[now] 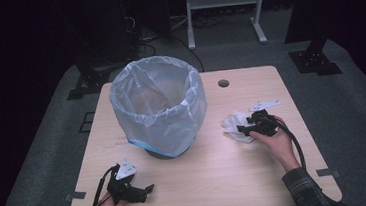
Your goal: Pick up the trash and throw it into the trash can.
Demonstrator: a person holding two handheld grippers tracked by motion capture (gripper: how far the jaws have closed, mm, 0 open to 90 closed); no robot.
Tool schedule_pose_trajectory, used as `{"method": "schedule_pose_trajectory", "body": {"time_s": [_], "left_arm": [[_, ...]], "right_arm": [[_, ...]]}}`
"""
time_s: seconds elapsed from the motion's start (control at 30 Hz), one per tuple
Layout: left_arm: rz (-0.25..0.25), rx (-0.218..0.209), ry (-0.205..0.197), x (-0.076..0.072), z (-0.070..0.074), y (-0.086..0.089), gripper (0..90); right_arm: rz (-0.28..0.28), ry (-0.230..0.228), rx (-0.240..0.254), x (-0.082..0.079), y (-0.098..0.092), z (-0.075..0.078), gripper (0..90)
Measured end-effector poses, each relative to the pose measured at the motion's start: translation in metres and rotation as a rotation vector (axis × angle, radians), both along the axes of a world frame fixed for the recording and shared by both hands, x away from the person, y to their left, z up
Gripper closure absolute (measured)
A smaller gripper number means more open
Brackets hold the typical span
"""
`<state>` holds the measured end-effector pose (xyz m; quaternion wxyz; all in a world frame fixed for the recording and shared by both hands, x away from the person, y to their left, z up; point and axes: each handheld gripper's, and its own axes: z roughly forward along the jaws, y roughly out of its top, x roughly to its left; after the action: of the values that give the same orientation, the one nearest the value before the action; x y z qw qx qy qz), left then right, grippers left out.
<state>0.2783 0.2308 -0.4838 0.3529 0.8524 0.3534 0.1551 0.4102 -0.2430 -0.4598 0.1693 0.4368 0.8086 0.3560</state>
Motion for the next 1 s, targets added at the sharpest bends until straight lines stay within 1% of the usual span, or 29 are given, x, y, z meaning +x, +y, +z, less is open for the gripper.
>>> {"method": "schedule_pose_trajectory", "body": {"time_s": [0.2, 0.3, 0.37, 0.43, 0.5, 0.57, 0.7, 0.83, 0.87, 1.0], "left_arm": [[0.0, 0.0, 0.0, 0.0, 0.0, 0.0, 0.0], [0.0, -0.001, 0.0, 0.0, 0.0, 0.0, 0.0], [0.0, -0.001, 0.0, 0.0, 0.0, 0.0, 0.0], [0.0, 0.0, 0.0, 0.0, 0.0, 0.0, 0.0], [0.0, -0.001, 0.0, 0.0, 0.0, 0.0, 0.0], [0.0, 0.0, -0.001, 0.0, 0.0, 0.0, 0.0], [0.0, 0.0, -0.001, 0.0, 0.0, 0.0, 0.0], [0.0, 0.0, -0.001, 0.0, 0.0, 0.0, 0.0], [0.0, 0.0, 0.0, 0.0, 0.0, 0.0, 0.0], [0.0, -0.001, 0.0, 0.0, 0.0, 0.0, 0.0]], "right_arm": [[0.003, 0.032, -0.014, 0.006, 0.002, -0.009, 41.5], [0.01, 0.045, -0.035, 0.007, 0.004, -0.012, 41.2], [0.015, 0.043, -0.044, 0.006, 0.005, -0.013, 42.8], [0.021, 0.049, -0.048, 0.005, 0.006, -0.012, 47.2], [0.031, 0.052, -0.05, 0.003, 0.006, -0.012, 54.3], [0.038, 0.059, -0.053, 0.001, 0.006, -0.011, 58.8], [0.049, 0.068, -0.042, -0.001, 0.004, -0.01, 71.3], [0.049, 0.093, -0.021, -0.003, 0.002, -0.009, 80.5], [0.05, 0.098, -0.019, -0.003, 0.001, -0.009, 82.4], [0.053, 0.106, -0.004, -0.003, -0.001, -0.01, 84.4]]}}
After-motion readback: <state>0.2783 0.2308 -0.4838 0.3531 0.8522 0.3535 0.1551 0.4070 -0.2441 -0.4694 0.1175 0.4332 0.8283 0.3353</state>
